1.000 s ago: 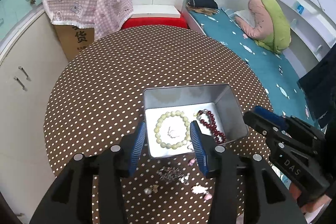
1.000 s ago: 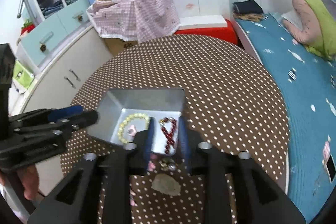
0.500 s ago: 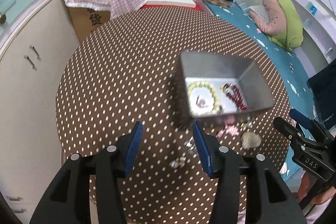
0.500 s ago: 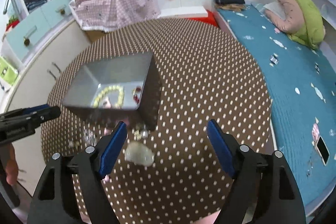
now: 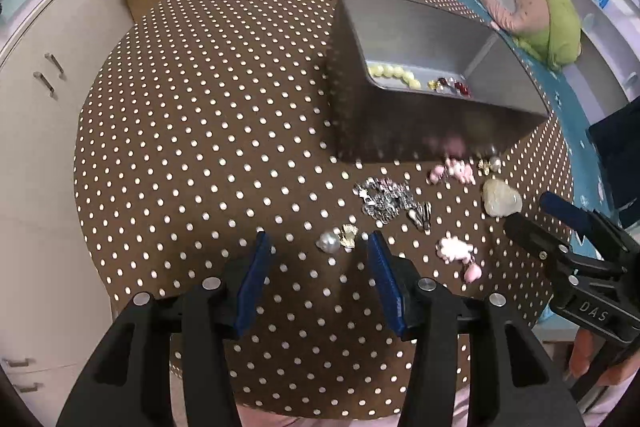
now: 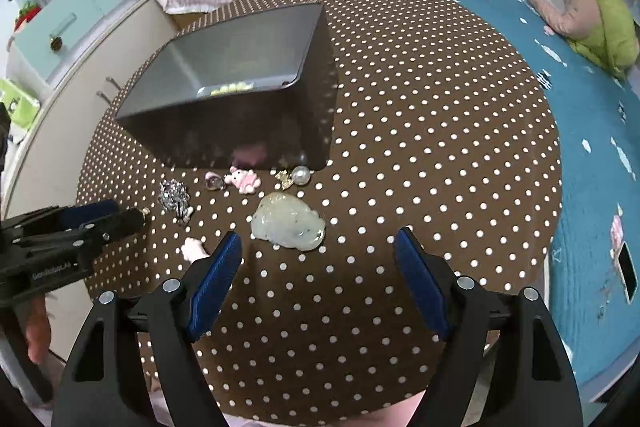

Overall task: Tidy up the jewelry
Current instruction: 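Grasp the pale jade pendant with the right tool while the left tool grasps a pearl charm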

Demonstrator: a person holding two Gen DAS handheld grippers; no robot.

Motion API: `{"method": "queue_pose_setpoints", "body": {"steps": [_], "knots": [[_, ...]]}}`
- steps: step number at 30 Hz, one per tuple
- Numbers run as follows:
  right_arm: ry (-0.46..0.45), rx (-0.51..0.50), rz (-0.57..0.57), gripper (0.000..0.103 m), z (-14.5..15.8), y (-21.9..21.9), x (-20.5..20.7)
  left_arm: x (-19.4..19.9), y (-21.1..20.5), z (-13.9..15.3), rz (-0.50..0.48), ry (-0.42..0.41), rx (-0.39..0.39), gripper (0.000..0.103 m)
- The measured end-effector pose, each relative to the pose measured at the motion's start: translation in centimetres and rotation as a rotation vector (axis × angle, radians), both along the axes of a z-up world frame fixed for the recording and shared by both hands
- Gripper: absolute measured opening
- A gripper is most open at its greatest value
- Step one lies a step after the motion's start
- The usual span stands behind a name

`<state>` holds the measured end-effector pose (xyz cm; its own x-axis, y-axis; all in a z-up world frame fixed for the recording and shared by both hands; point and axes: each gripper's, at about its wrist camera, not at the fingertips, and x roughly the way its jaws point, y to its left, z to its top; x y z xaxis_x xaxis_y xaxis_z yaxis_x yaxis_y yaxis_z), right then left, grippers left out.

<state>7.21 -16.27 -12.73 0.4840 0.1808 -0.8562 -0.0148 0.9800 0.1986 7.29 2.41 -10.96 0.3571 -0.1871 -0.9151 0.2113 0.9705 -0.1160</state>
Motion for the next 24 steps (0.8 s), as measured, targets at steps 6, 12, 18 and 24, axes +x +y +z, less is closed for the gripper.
{"method": "queue_pose_setpoints", "body": {"steps": [6,12,18,24], "knots": [[-0.006,-0.015,0.025,0.076,-0.1,1.3,0.4,-0.4,-0.6,-0.4,0.000,-0.044,0.066,0.033],[-0.027,-0.069,0.043,0.072,-0.3,2.7,0.7,-0.8,-0.9,-0.5,0.004,-0.045,0.070,0.009],[-0.036,-0.038,0.130,0.022,0.0,3.7,0.6,-0.2,0.4,-0.5,0.023,-0.011,-0.011,0.009],[-0.035,-0.015,0.124,0.022,0.1,3.3,0.6,-0.1,1.0,-0.6,0.028,-0.004,-0.025,0.010]]}}
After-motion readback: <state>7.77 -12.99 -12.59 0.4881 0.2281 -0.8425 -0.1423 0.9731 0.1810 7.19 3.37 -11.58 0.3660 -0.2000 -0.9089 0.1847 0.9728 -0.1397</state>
